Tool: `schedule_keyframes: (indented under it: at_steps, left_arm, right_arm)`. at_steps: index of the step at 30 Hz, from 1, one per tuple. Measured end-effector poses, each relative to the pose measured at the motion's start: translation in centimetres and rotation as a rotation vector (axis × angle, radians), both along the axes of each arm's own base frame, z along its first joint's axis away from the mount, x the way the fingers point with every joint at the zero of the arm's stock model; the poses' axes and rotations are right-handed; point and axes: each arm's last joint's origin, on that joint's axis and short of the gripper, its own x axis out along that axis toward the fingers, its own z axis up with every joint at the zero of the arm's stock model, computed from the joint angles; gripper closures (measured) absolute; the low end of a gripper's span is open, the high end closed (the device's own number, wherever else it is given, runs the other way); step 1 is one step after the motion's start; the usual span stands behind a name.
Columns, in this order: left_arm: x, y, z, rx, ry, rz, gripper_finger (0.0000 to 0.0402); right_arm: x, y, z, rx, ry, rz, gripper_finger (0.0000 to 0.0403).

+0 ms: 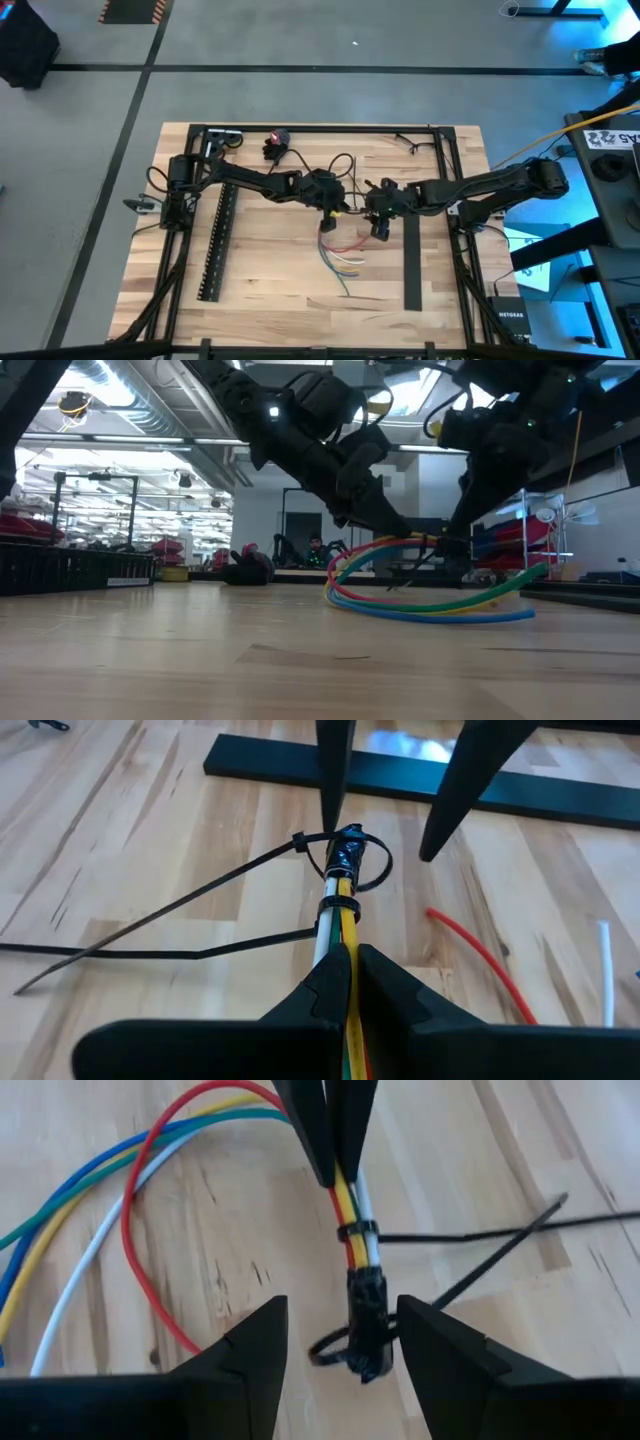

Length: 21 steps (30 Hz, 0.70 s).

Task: Ziptie cables
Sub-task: Wrap the cable wires with the black zip tie

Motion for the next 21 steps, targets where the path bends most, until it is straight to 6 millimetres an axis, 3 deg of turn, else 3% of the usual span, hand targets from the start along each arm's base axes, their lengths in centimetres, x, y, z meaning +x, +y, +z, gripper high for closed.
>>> schedule_keyframes:
  at_steps: [6, 9, 14, 18, 21]
  left_arm:
    - [0.0, 0.1, 0.0, -0.002, -0.003, 0.002, 0.0390]
    - [0.0, 0.3, 0.0, -0.010, 0.000, 0.010, 0.0390]
    - [0.0, 0.3, -0.2, -0.023, 0.005, 0.019, 0.0390]
    - [0.0, 0.3, -0.2, -0.017, 0.003, 0.016, 0.0390]
    - [0.0, 0.3, -0.2, -0.018, 0.005, 0.016, 0.0390]
  right_arm:
    - [0.7, 0.0, -0.3, -0.014, -0.024, 0.031, 0.0221]
    - [0.7, 0.0, 0.7, -0.029, 0.004, 0.020, 0.0221]
    - [-1.2, -0.2, 2.7, -0.049, 0.127, 0.006, 0.0221]
    - [-3.5, -0.5, 1.9, -0.117, 0.234, -0.027, 0.0221]
    - [-4.0, -0.5, 0.6, -0.131, 0.225, -0.023, 0.0221]
